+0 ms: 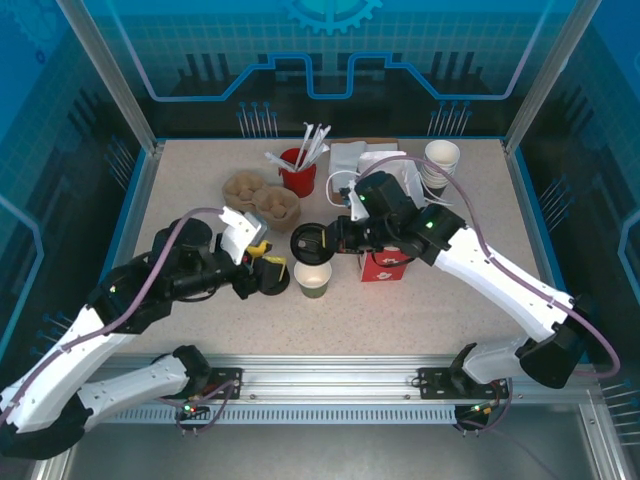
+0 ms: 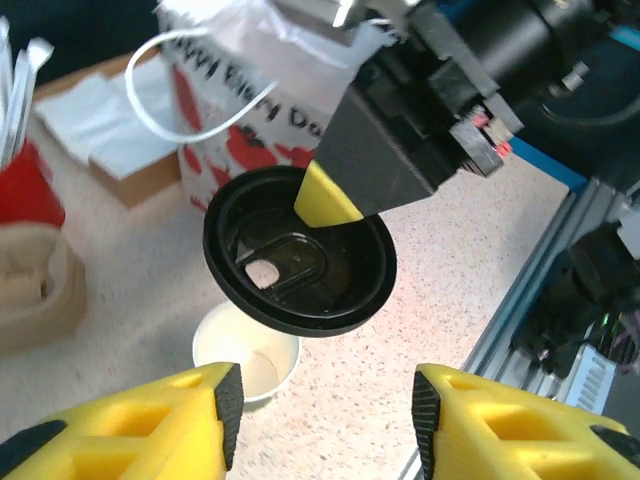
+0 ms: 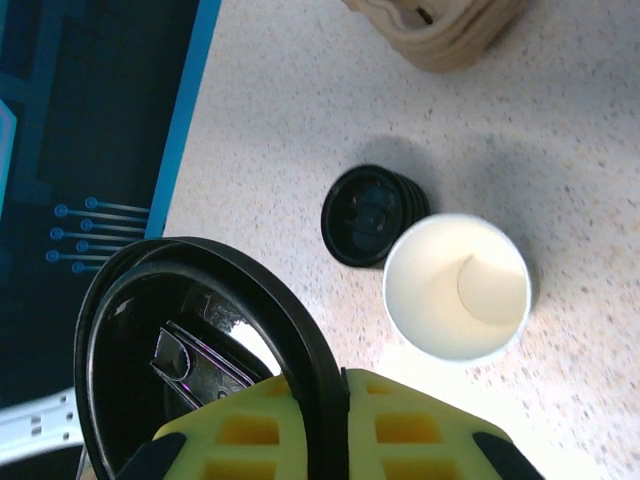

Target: Pack the takeout coffee

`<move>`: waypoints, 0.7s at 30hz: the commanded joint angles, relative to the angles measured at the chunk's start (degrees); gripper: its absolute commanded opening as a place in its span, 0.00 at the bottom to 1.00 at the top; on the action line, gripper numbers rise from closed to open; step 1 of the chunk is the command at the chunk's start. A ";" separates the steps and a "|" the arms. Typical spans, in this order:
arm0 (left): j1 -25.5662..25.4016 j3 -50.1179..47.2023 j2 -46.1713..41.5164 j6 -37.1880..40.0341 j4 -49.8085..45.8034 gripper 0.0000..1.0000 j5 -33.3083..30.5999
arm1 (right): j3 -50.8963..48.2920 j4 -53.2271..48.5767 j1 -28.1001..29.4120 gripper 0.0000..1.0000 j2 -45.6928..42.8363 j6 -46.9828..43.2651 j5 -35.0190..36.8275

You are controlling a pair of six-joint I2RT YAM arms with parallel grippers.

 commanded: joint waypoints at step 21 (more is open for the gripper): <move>-21.90 -5.09 8.37 53.99 18.75 0.49 -15.04 | -2.73 -17.69 -5.51 0.00 -11.76 -4.99 -10.10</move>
